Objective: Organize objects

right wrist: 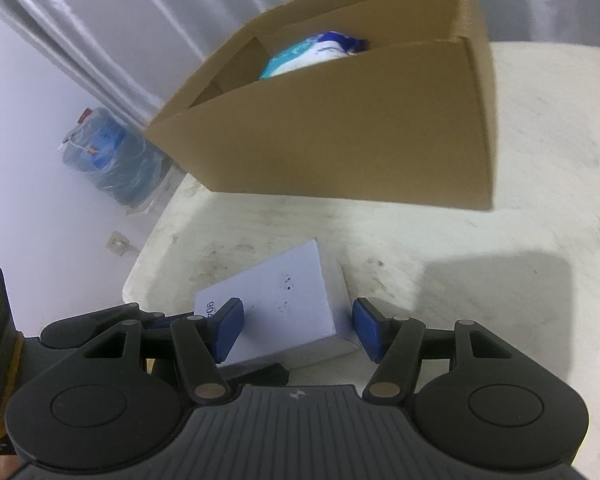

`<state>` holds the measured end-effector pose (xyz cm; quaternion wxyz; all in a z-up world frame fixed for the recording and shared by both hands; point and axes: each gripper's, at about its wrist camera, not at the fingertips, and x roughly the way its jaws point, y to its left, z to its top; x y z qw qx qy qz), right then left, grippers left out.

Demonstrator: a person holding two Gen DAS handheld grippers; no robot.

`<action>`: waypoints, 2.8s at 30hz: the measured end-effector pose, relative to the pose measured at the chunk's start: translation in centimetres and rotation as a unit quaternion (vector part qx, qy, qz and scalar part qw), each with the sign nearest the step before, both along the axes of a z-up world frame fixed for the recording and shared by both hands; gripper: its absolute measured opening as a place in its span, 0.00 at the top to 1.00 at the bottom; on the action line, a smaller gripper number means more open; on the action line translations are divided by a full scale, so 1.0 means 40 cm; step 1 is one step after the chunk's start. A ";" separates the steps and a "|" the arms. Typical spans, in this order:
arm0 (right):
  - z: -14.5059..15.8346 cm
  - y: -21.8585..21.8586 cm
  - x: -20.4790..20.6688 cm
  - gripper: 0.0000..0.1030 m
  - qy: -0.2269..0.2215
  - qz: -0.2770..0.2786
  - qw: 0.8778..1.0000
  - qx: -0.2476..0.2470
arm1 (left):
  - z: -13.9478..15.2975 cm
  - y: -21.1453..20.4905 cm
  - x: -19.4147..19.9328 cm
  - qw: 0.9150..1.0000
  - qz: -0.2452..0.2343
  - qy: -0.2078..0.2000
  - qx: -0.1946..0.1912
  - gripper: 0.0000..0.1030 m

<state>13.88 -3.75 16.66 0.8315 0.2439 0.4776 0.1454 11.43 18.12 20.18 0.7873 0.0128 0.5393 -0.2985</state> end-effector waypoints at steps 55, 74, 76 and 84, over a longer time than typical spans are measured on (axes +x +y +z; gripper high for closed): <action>0.007 0.045 -0.013 0.35 0.006 0.011 1.000 -0.020 | 0.004 -0.006 -0.015 0.999 -0.011 -0.004 0.035 0.33; 0.003 0.034 -0.015 0.35 0.008 0.004 1.000 -0.015 | 0.008 -0.017 -0.013 0.999 -0.012 -0.003 0.035 0.33; 0.003 0.035 -0.014 0.35 0.009 0.004 1.000 -0.016 | 0.008 -0.018 -0.013 0.999 -0.012 -0.003 0.035 0.33; 0.005 0.043 -0.014 0.35 0.005 0.006 1.000 -0.022 | 0.004 -0.026 -0.018 0.999 -0.010 -0.003 0.038 0.33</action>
